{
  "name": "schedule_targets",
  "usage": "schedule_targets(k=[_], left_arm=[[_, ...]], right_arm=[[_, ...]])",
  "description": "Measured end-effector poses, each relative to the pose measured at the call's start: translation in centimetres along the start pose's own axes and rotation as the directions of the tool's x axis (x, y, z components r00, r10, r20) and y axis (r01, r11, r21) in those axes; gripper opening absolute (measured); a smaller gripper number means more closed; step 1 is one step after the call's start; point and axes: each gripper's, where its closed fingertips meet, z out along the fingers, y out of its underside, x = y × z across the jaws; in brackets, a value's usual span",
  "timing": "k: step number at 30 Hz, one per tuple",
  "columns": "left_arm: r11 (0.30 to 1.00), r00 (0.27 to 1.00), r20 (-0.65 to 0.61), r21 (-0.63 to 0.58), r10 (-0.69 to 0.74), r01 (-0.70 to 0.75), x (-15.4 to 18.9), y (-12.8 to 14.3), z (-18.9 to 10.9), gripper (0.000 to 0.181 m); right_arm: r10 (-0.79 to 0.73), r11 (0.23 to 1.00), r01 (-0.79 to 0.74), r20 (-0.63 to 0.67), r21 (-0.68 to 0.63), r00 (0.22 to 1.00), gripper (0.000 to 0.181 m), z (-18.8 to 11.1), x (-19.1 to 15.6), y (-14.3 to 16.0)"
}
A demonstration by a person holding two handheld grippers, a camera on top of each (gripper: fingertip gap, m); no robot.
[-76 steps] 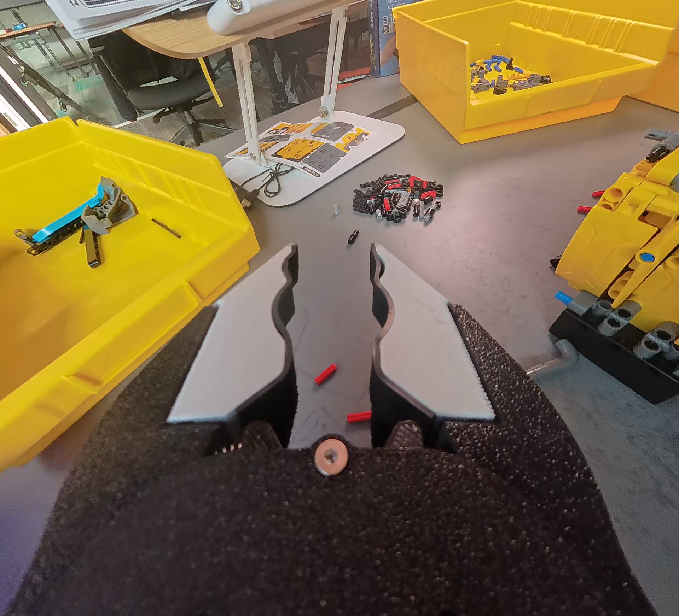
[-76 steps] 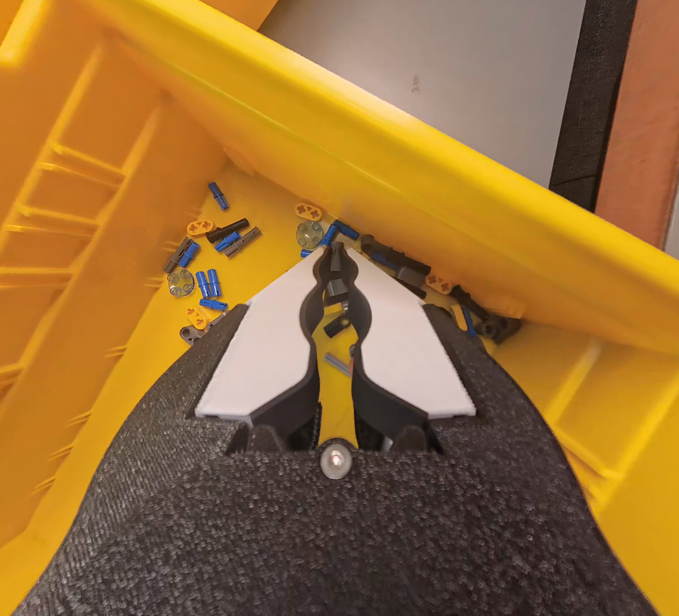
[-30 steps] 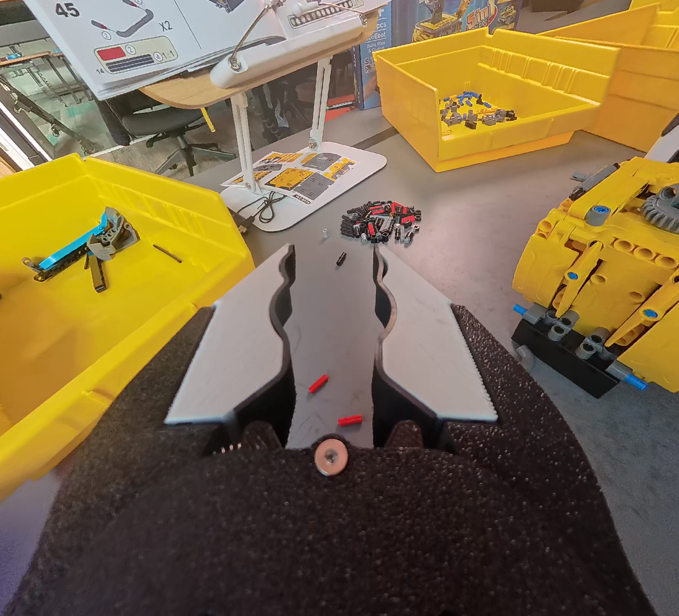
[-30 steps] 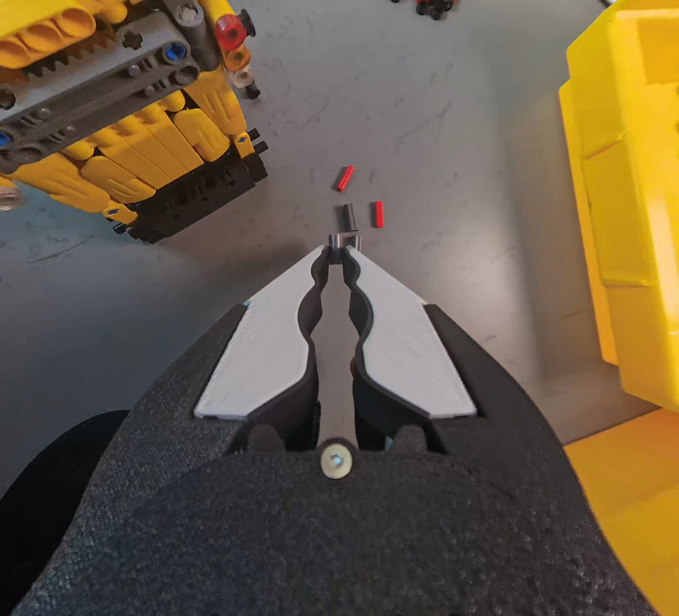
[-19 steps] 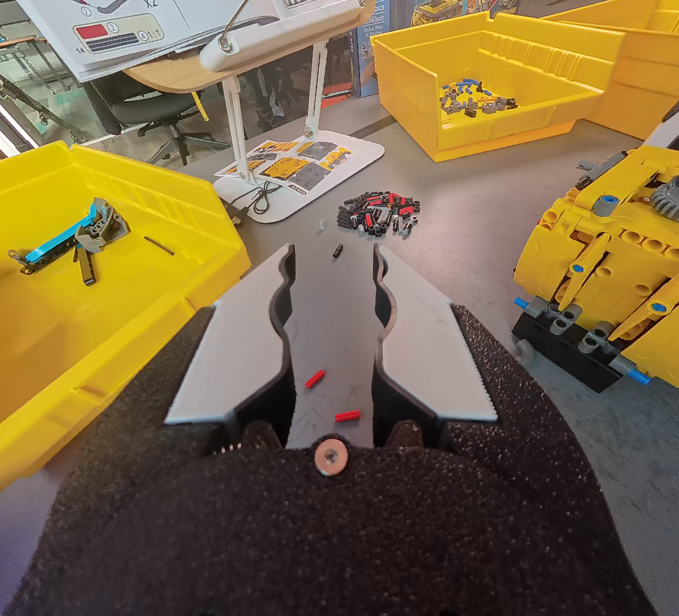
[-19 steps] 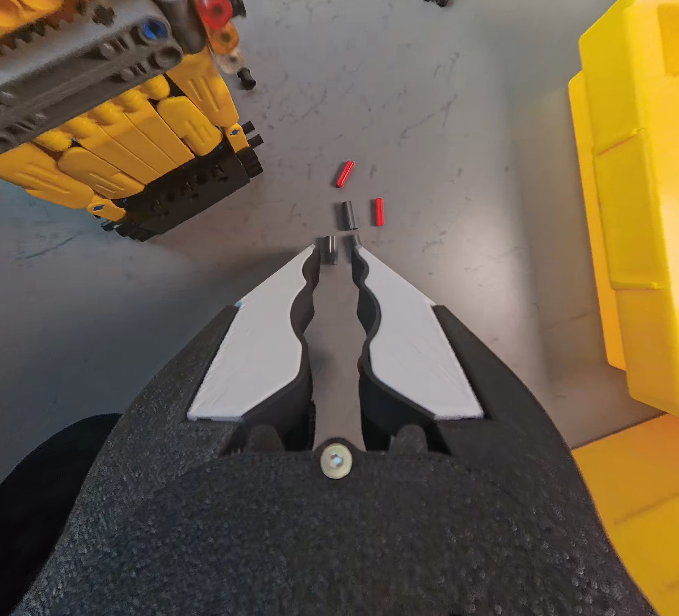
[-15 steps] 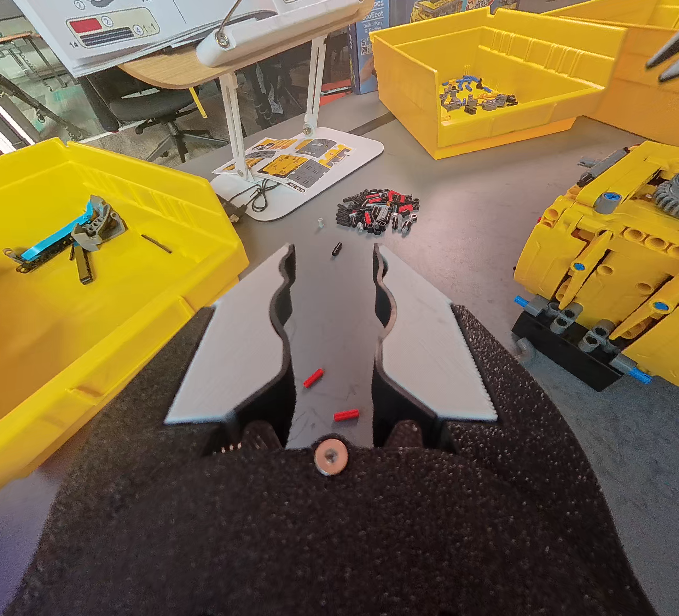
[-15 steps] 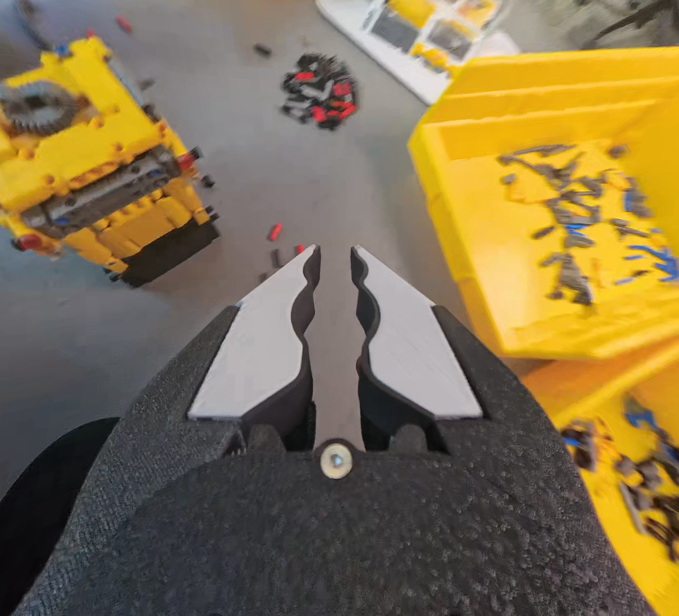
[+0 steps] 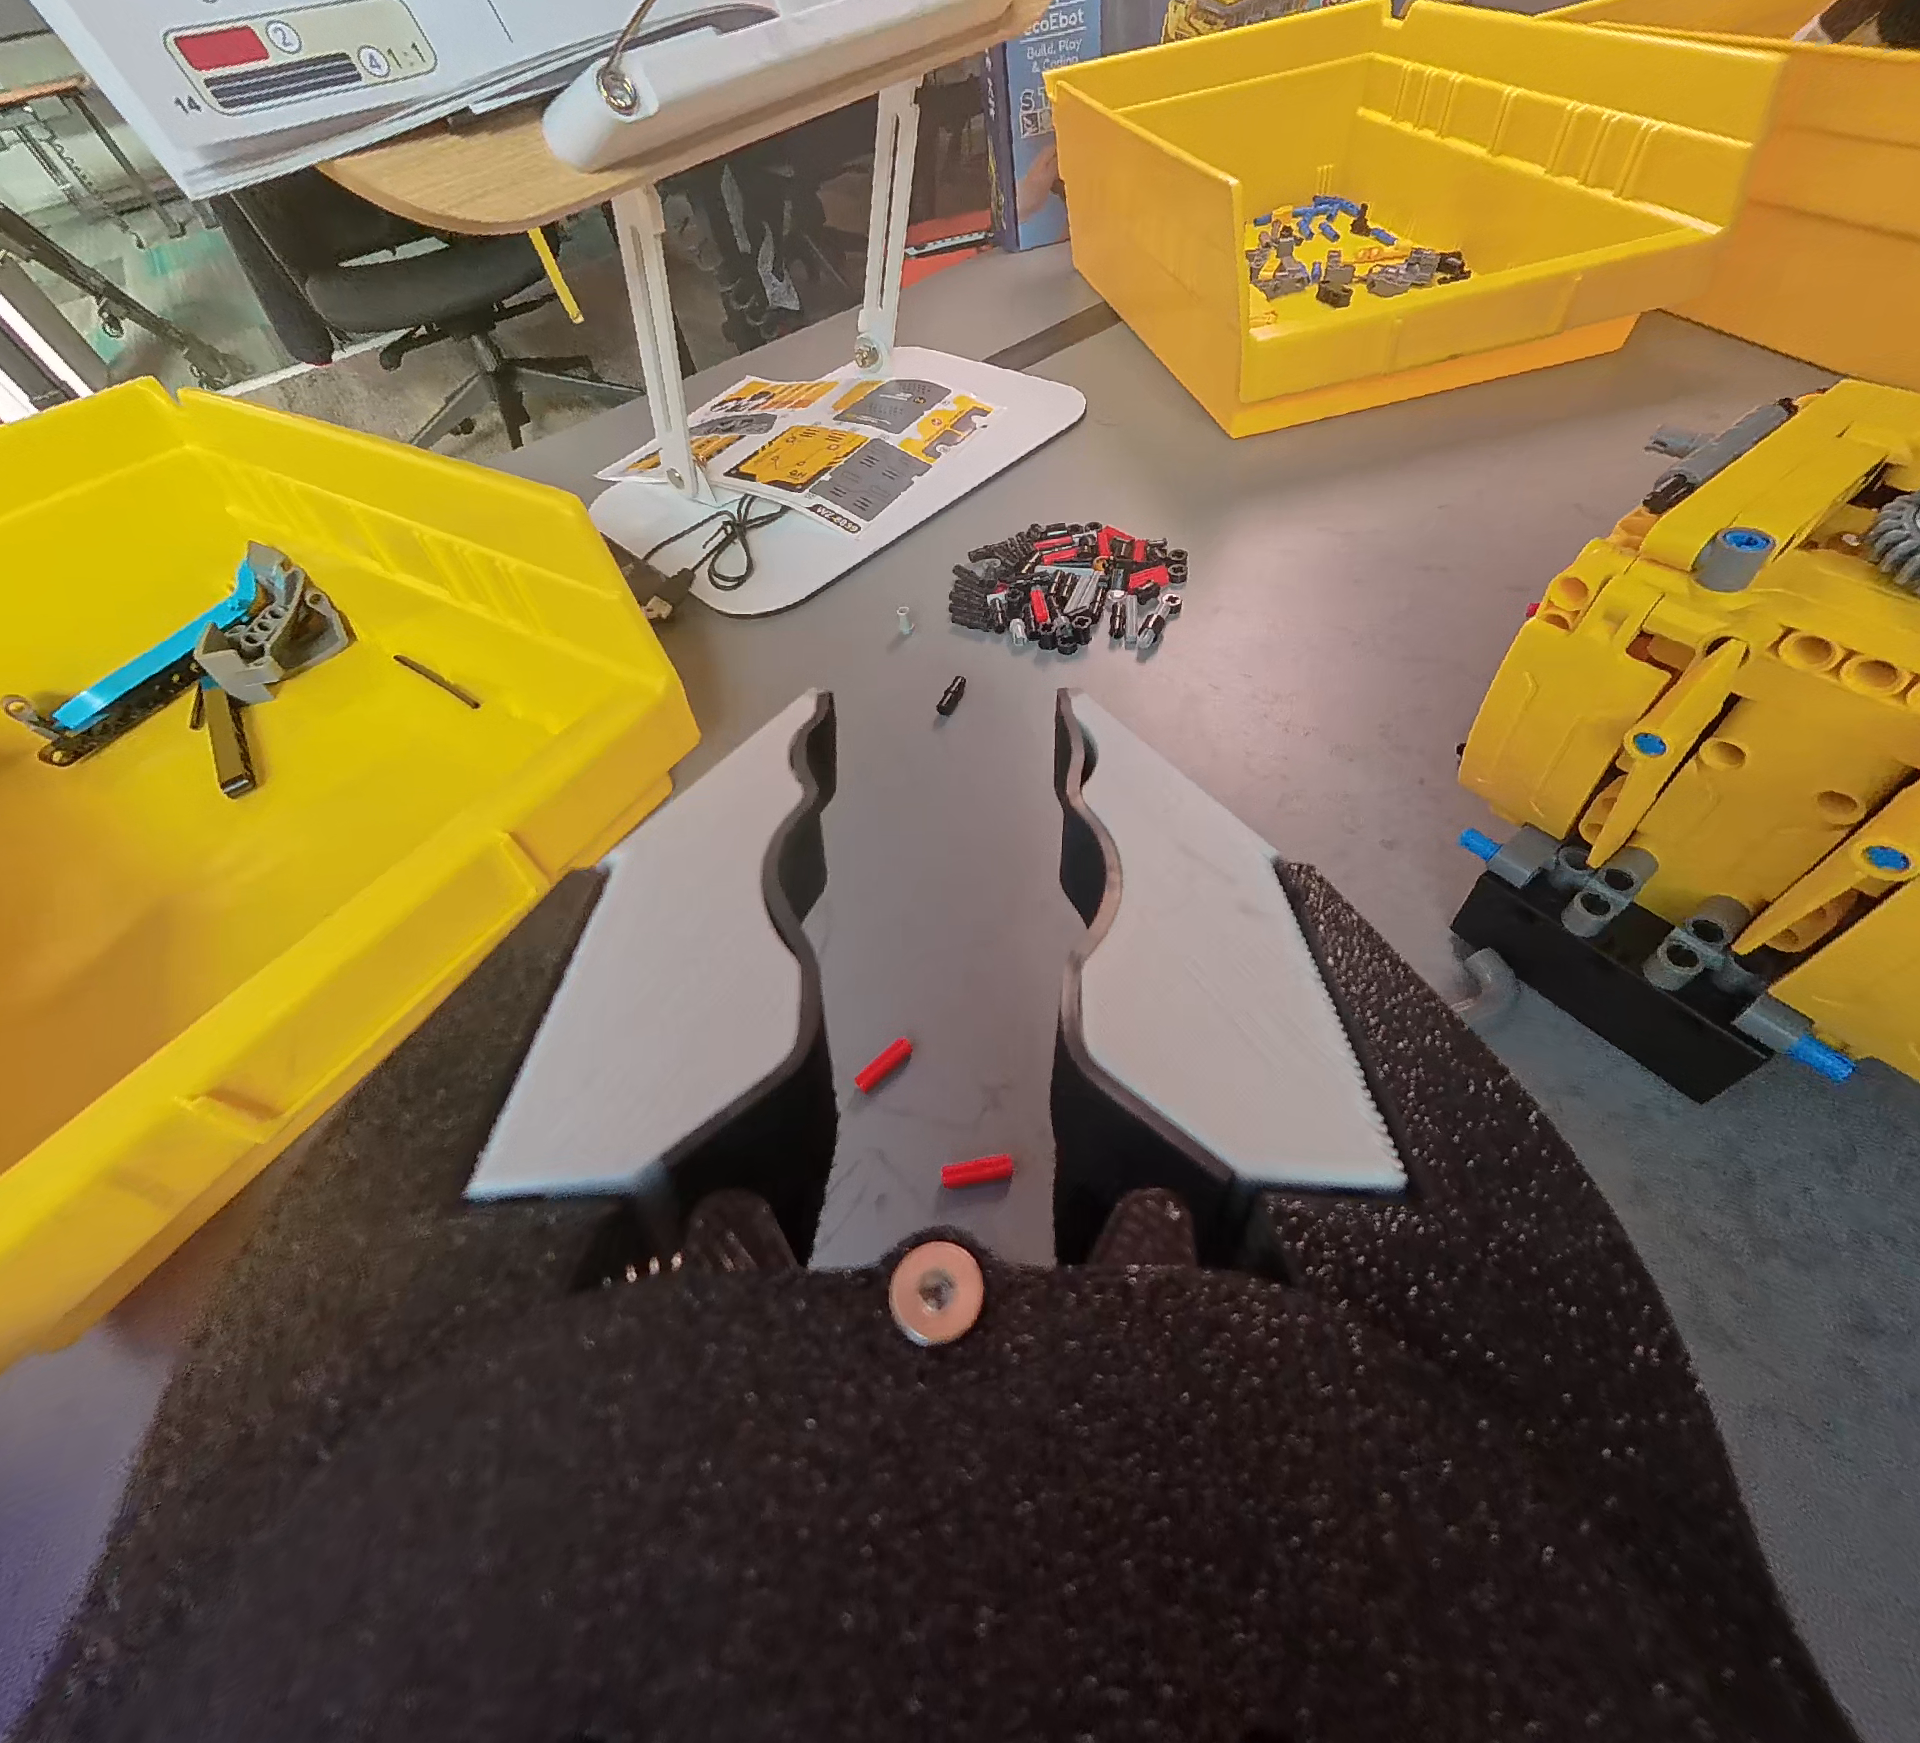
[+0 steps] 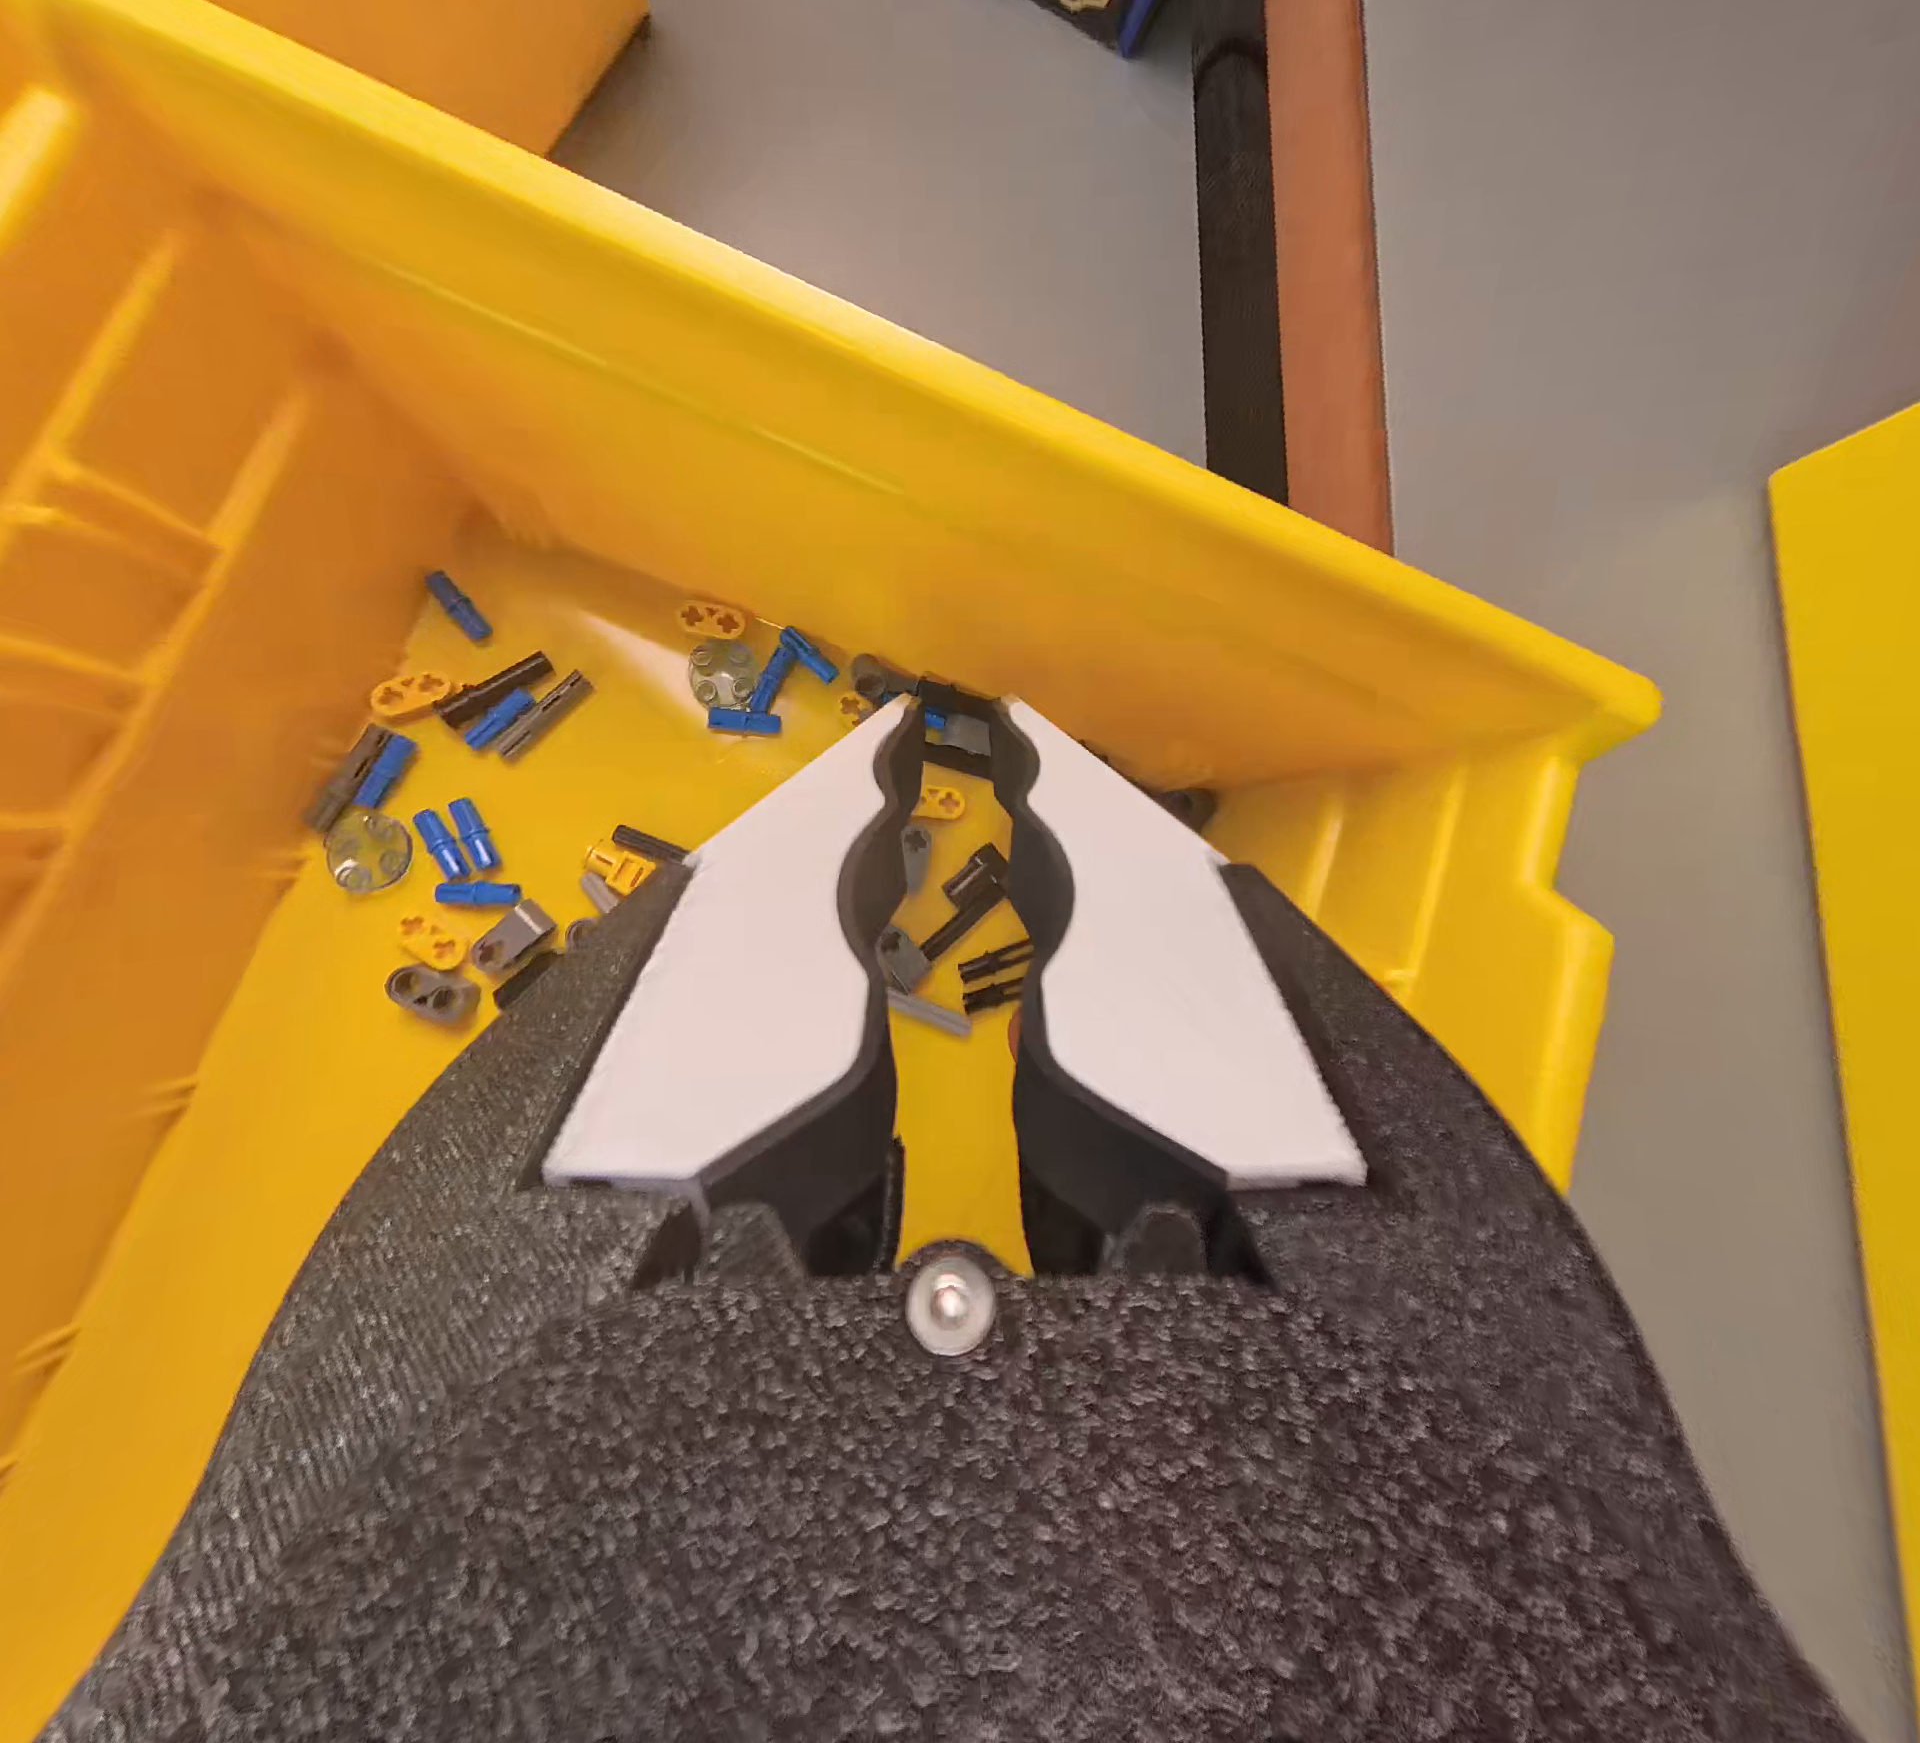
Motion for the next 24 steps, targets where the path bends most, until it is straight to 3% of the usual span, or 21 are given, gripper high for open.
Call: schedule_targets(k=[7, 14, 18, 24], left_arm=[[1.000, 1.000, -0.007, -0.021, -0.007, 0.007, 0.0, 0.7, 0.4, 0.041], [0.999, 1.000, -0.023, -0.038, -0.008, 0.007, 0.4, 1.1, 0.7, 0.041], [0.999, 1.000, -0.027, -0.037, -0.009, 0.008, 0.5, 1.1, 0.7, 0.041], [1.000, 1.000, -0.022, -0.026, 0.000, -0.001, 0.5, 0.7, 0.5, 0.041]], right_arm=[[0.095, 0.994, -0.093, 0.026, -0.065, 0.995, 0.009, 2.9, 0.1, 2.6], [0.069, 0.996, -0.058, 0.156, -0.074, 0.985, 0.007, 0.3, -2.5, 4.1], [0.067, 0.998, -0.063, 0.149, -0.030, 0.987, 0.007, -1.4, -2.1, 3.4], [-0.020, 0.992, 0.037, 0.136, -0.121, 0.991, 0.010, -0.7, -2.4, 4.6]])
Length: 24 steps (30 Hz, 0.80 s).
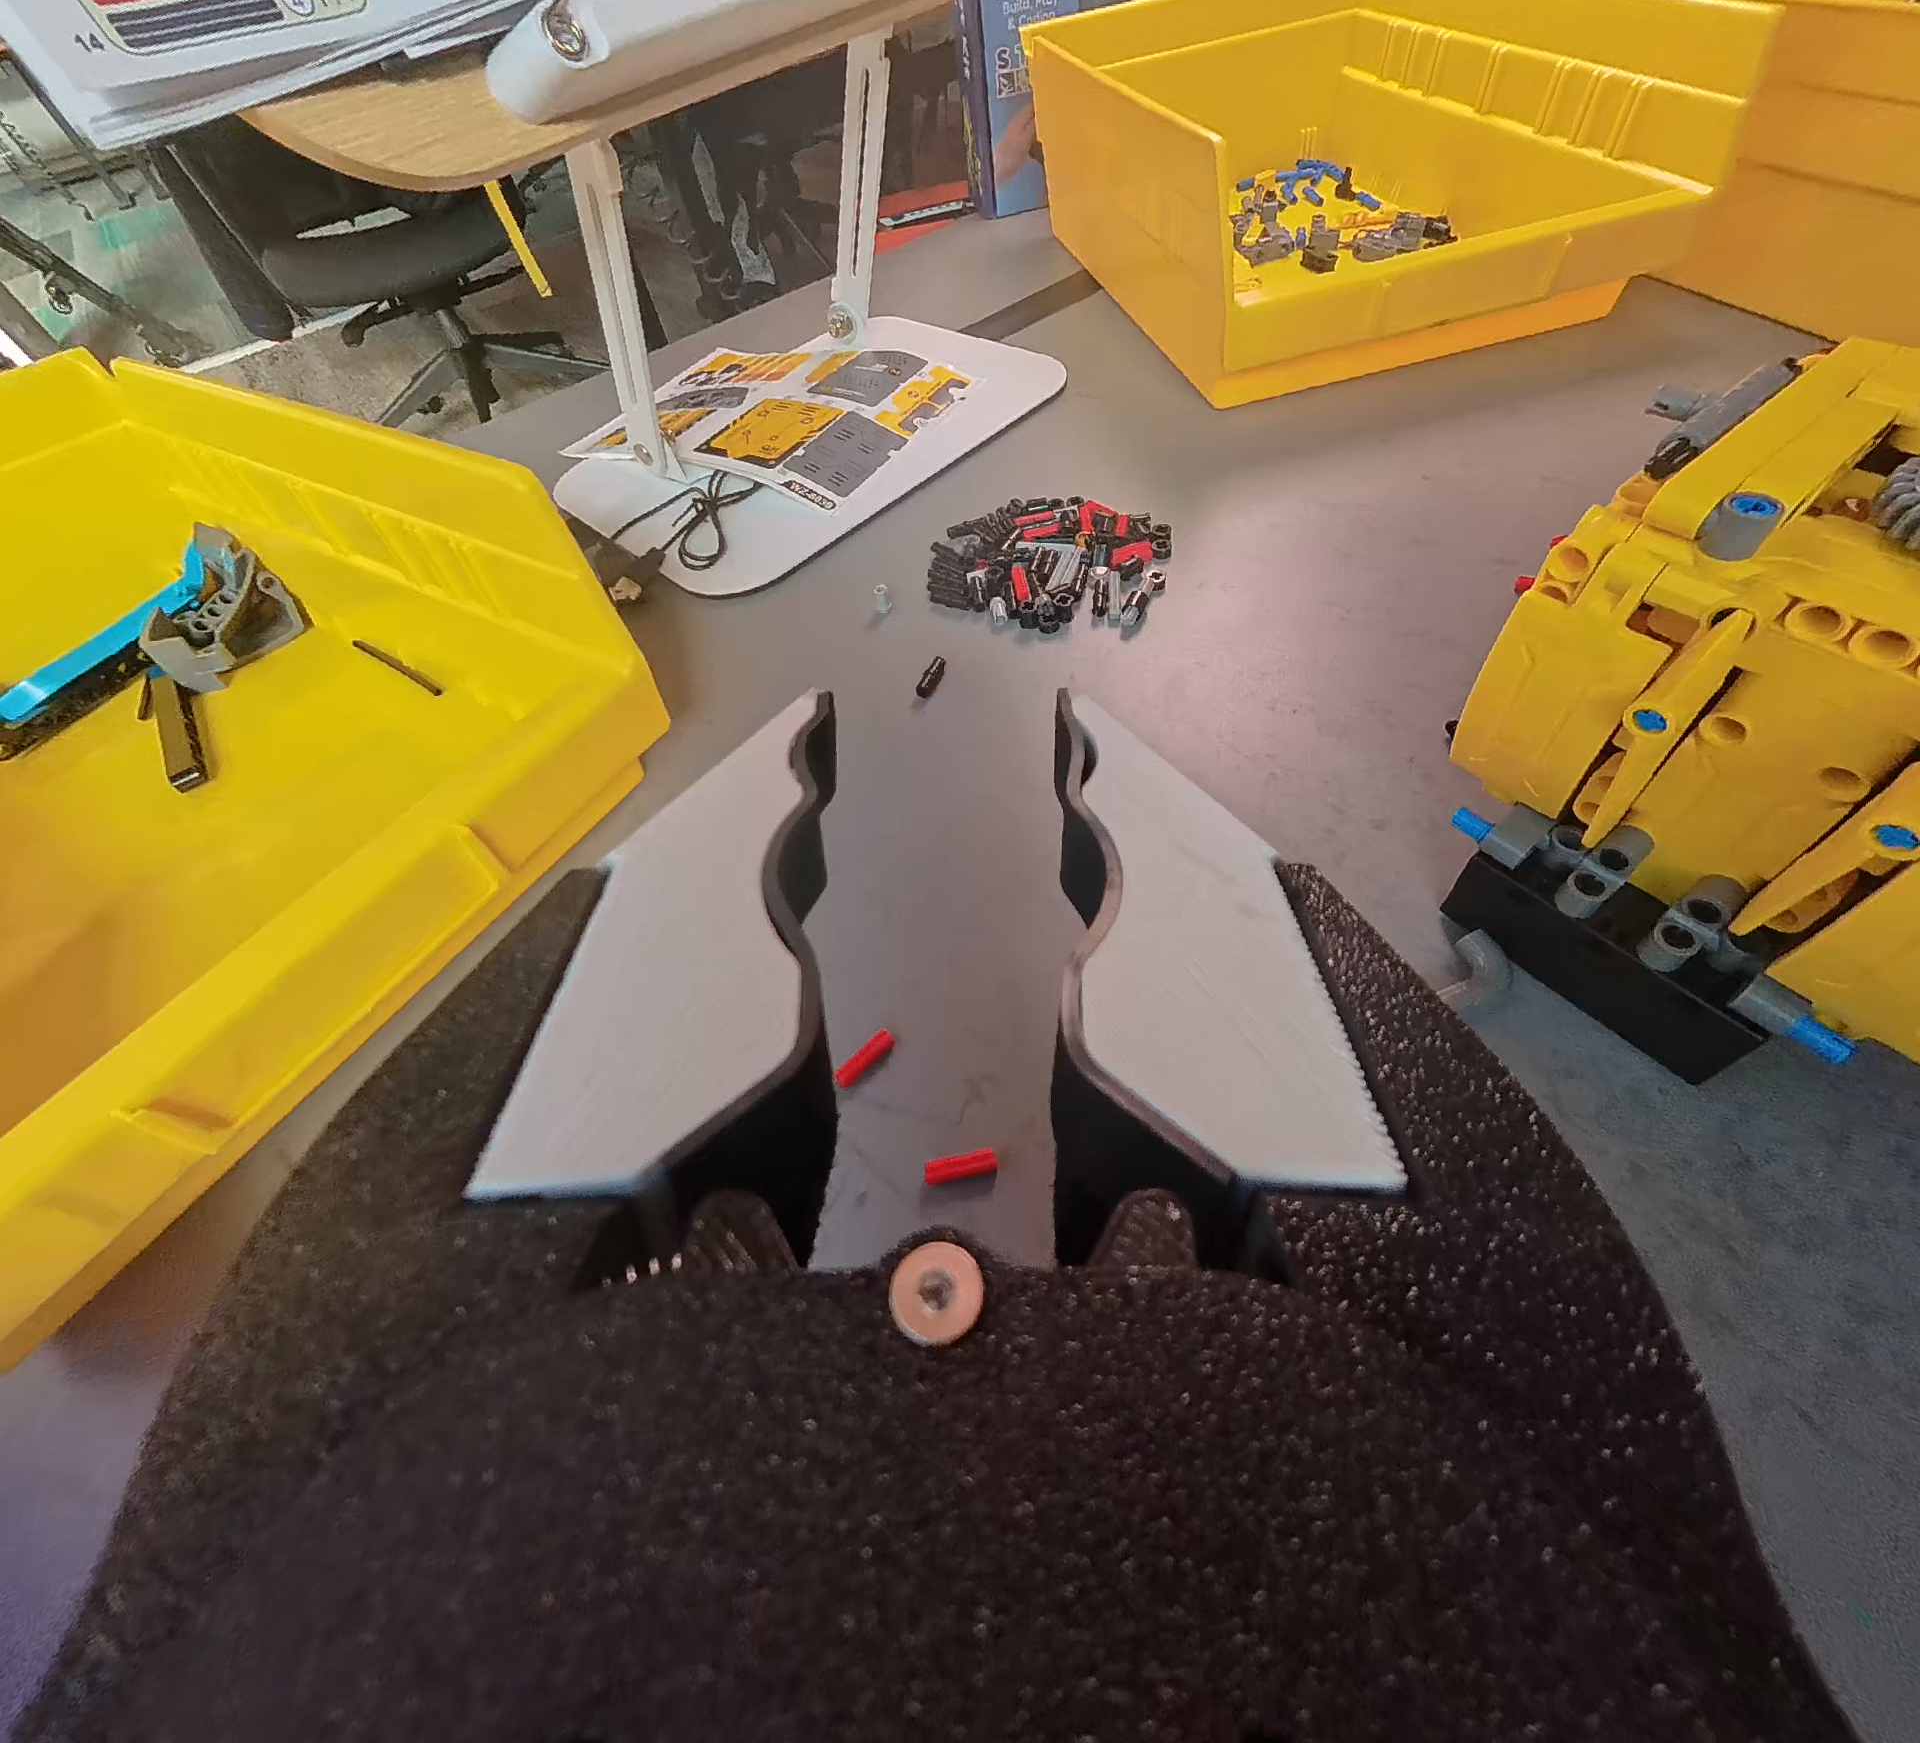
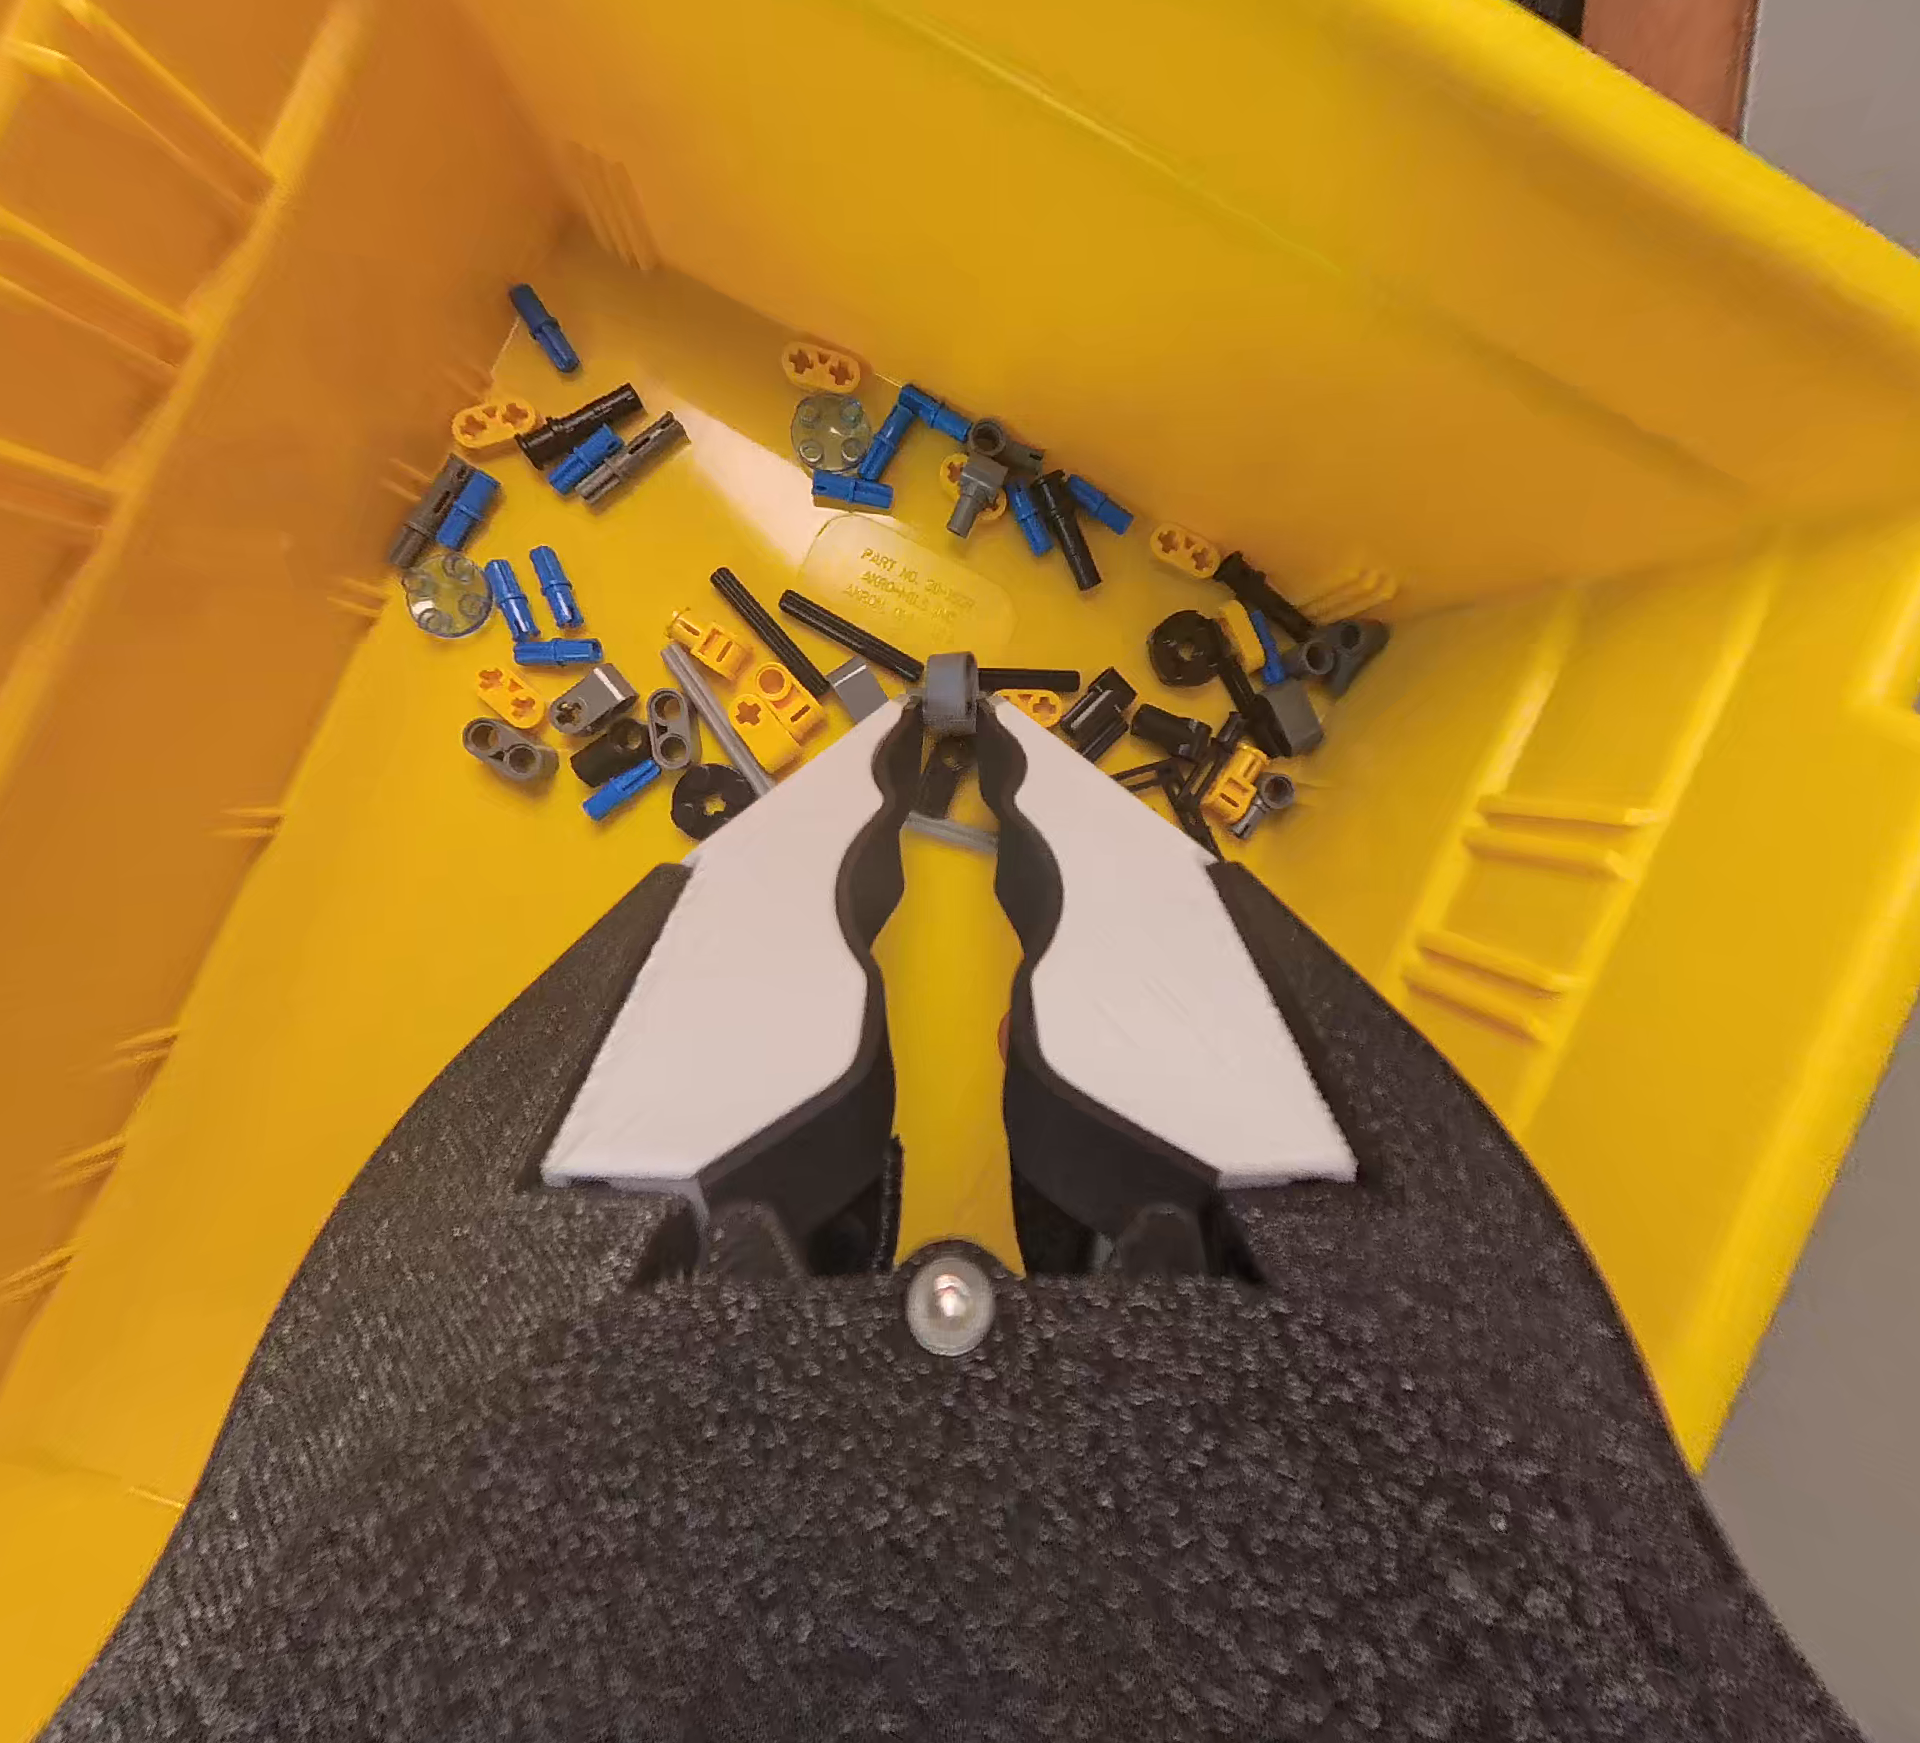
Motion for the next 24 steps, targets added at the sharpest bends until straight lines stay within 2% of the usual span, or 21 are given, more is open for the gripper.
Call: schedule_targets(k=[4, 7, 12, 14, 19, 24], left_arm=[[1.000, 1.000, 0.005, 0.009, -0.004, 0.004, -0.2, -0.2, -0.2, 0.041], [1.000, 1.000, 0.005, 0.012, -0.002, 0.002, -0.2, -0.3, -0.3, 0.041], [1.000, 1.000, 0.003, 0.010, 0.000, 0.000, -0.1, -0.3, -0.2, 0.041], [1.000, 1.000, 0.003, 0.010, -0.001, 0.001, -0.1, -0.3, -0.2, 0.041], [1.000, 1.000, 0.005, 0.009, -0.001, 0.001, -0.2, -0.2, -0.2, 0.041], [1.000, 1.000, 0.006, 0.008, -0.003, 0.003, -0.3, -0.2, -0.2, 0.041]], right_arm=[[0.010, 0.999, -0.009, 0.035, -0.037, 0.999, 0.017, 0.5, -0.5, 0.4], [-0.005, 0.999, 0.006, 0.012, -0.045, 1.000, 0.018, 0.6, -0.1, 0.5], [-0.005, 1.000, 0.005, -0.043, 0.015, 0.999, 0.017, -0.2, 0.9, -0.9], [-0.019, 1.000, 0.019, 0.003, 0.024, 1.000, 0.016, -0.3, 0.1, -1.2], [-0.083, 0.995, 0.086, 0.062, -0.047, 0.995, 0.015, 0.7, -0.9, -0.2], [-0.141, 0.989, 0.146, 0.109, -0.035, 0.984, 0.009, 1.0, -1.5, -0.1]])
